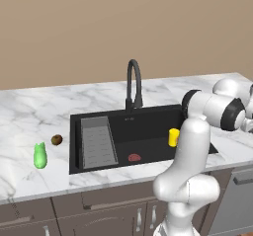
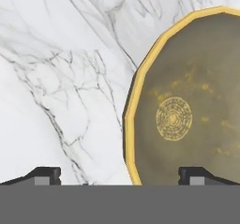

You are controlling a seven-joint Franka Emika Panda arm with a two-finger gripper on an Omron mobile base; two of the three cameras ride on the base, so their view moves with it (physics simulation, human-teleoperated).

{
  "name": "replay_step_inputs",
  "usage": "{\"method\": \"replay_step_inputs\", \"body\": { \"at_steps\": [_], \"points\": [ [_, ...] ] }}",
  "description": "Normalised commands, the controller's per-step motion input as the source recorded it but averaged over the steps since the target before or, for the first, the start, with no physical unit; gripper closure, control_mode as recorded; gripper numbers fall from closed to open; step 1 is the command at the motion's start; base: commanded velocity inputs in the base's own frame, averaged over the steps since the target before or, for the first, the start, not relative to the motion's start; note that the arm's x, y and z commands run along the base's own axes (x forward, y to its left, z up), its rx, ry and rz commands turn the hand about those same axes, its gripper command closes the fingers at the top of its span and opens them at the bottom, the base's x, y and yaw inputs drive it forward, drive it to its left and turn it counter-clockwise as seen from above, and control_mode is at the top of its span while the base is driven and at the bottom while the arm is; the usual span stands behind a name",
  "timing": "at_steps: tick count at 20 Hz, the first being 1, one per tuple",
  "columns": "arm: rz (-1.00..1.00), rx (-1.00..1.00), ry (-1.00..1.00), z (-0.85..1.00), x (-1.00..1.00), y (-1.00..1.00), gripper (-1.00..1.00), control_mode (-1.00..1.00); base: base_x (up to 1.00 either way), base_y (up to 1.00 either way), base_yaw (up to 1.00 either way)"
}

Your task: Remove the corn and apple from the sink. Then move the bowl and cup from the counter to the sink for washing.

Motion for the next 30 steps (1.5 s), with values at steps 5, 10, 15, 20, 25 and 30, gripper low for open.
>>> {"method": "replay_step_inputs", "body": {
  "at_steps": [5,10,15,20,25,30],
  "points": [
    [0.00,0.00,0.04,-0.12,0.14,-0.12,-1.00,-1.00,0.00,0.00,0.00],
    [0.00,0.00,0.04,-0.13,0.12,-0.14,-1.00,-1.00,0.00,0.00,0.00],
    [0.00,0.00,0.03,-0.14,0.12,-0.15,-1.00,-1.00,0.00,0.00,0.00],
    [0.00,0.00,0.03,-0.13,0.04,-0.14,-1.00,-1.00,0.00,0.00,0.00],
    [0.00,0.00,0.01,-0.11,0.00,-0.07,-1.00,-1.00,0.00,0.00,0.00],
    [0.00,0.00,0.00,-0.06,0.00,-0.05,1.00,-1.00,0.00,0.00,0.00]
  ]
}}
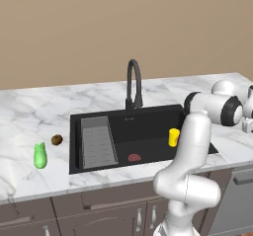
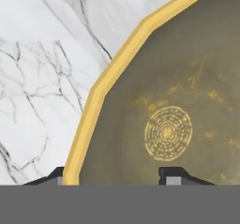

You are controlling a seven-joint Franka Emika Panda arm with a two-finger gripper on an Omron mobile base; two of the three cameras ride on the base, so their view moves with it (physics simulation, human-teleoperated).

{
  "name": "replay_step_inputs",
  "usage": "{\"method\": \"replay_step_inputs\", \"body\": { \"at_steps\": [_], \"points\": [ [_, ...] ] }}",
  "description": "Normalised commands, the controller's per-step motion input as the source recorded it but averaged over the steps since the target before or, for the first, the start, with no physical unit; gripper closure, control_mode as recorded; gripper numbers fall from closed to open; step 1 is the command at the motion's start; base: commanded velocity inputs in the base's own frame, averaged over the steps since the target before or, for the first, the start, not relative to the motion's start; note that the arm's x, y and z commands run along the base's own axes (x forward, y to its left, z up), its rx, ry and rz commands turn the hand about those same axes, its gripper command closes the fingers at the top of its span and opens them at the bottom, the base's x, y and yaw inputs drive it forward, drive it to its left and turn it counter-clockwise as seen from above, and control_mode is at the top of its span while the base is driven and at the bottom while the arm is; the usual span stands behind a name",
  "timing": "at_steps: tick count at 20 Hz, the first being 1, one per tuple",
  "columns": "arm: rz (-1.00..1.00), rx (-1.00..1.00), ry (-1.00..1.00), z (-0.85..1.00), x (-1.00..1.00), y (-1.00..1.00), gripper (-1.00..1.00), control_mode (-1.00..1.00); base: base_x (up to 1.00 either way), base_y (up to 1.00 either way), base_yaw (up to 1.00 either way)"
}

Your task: Remove the corn and apple from the sink. Then move the bowl and cup from the counter to the sink for washing.

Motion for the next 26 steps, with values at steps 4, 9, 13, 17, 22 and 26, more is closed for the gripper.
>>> {"method": "replay_step_inputs", "body": {
  "at_steps": [4,9,13,17,22,26],
  "points": [
    [0.00,0.00,0.00,-0.03,-0.03,-0.04,1.00,-1.00,0.00,0.00,0.00],
    [0.00,0.00,0.00,0.00,-0.13,0.00,1.00,-1.00,0.00,0.00,0.00],
    [0.00,0.00,0.00,0.10,-0.20,0.07,1.00,-1.00,0.00,0.00,0.00],
    [0.00,0.00,0.00,0.22,-0.26,0.13,1.00,-1.00,0.00,0.00,0.00],
    [0.02,0.00,0.00,0.24,-0.24,0.25,1.00,-1.00,0.00,0.00,0.00],
    [0.06,0.00,-0.01,0.24,-0.22,0.29,1.00,-1.00,0.00,0.00,0.00]
  ]
}}
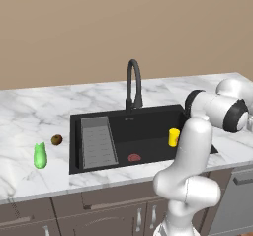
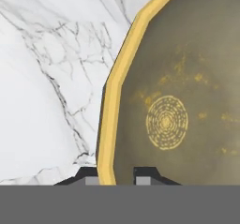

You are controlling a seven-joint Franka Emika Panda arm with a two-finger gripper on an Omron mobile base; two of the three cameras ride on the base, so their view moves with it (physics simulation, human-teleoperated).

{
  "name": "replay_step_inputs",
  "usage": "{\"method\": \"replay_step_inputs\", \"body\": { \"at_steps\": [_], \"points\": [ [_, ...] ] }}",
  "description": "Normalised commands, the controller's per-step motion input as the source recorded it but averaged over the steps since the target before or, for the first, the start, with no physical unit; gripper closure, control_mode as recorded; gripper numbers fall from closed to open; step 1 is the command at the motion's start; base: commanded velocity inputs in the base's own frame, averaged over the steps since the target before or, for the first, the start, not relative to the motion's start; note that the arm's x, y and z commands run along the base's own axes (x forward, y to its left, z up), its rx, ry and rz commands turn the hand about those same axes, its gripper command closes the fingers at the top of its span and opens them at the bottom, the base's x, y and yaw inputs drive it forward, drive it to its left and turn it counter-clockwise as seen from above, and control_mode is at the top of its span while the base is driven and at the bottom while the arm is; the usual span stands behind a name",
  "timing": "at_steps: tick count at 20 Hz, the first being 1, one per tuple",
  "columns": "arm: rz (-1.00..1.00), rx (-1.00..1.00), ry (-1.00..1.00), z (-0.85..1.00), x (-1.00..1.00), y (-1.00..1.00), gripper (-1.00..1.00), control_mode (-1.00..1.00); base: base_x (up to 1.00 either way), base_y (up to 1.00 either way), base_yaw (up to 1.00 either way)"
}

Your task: Remove the corn and apple from the sink. Then move the bowl and cup from the counter to the sink for washing.

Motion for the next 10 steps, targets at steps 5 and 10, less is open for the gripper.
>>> {"method": "replay_step_inputs", "body": {
  "at_steps": [5,10],
  "points": [
    [0.08,0.00,-0.01,0.23,-0.20,0.34,1.00,-1.00,0.00,0.00,0.00],
    [0.13,0.00,-0.02,0.24,-0.23,0.35,1.00,-1.00,0.00,0.00,0.00]
  ]
}}
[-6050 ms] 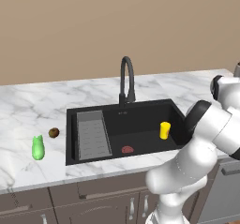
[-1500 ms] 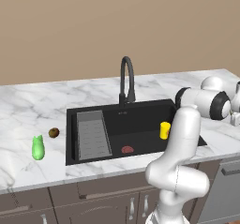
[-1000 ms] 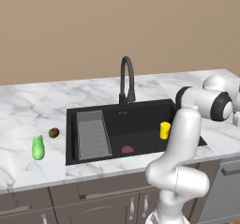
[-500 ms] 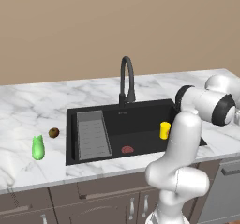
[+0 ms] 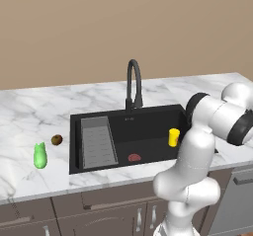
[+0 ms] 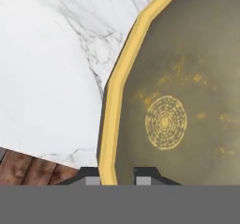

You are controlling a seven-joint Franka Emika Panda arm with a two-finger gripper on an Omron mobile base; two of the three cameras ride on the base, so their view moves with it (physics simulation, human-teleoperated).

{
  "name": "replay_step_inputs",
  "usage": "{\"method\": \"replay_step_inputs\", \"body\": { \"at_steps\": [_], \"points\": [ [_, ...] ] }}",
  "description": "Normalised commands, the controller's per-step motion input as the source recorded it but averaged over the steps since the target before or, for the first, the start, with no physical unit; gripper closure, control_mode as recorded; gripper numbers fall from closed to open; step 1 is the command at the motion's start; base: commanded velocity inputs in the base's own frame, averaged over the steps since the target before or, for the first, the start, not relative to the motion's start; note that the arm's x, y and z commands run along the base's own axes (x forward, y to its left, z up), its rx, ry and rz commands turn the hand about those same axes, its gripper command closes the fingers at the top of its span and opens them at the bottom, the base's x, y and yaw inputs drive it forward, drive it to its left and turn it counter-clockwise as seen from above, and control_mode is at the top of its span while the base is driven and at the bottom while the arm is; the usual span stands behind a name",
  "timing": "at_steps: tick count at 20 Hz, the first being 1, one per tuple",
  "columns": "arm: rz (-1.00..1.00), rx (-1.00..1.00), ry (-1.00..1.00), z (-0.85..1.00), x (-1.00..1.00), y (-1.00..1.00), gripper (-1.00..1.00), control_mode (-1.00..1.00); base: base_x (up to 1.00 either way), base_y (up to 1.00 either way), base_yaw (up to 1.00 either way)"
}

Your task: Remove the corn and apple from the sink. Then move the bowl and cup from the counter to the sink for washing.

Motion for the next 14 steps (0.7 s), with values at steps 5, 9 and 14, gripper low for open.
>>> {"method": "replay_step_inputs", "body": {
  "at_steps": [5,9,14],
  "points": [
    [0.21,0.00,0.00,0.26,-0.19,0.35,1.00,-1.00,0.00,0.00,0.00],
    [0.19,0.00,0.02,0.25,-0.18,0.38,1.00,-1.00,0.00,0.00,0.00],
    [0.20,0.00,0.03,0.24,-0.16,0.39,1.00,-1.00,0.00,0.00,0.00]
  ]
}}
